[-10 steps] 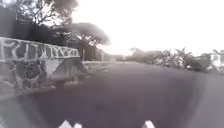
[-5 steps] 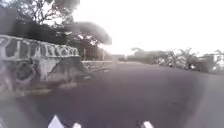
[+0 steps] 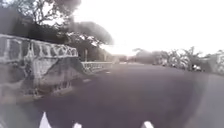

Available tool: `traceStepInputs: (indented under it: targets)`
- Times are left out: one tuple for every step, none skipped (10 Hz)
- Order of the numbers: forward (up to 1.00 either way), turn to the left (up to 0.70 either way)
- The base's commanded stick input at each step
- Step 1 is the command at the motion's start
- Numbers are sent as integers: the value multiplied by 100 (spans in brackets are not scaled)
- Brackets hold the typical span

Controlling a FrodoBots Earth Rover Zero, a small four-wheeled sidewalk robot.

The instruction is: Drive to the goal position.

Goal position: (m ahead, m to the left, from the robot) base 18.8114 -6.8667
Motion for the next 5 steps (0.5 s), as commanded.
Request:
traceStepInputs:
  targets:
    - [70,0]
    - [70,0]
    - [70,0]
    - [70,0]
    - [70,0]
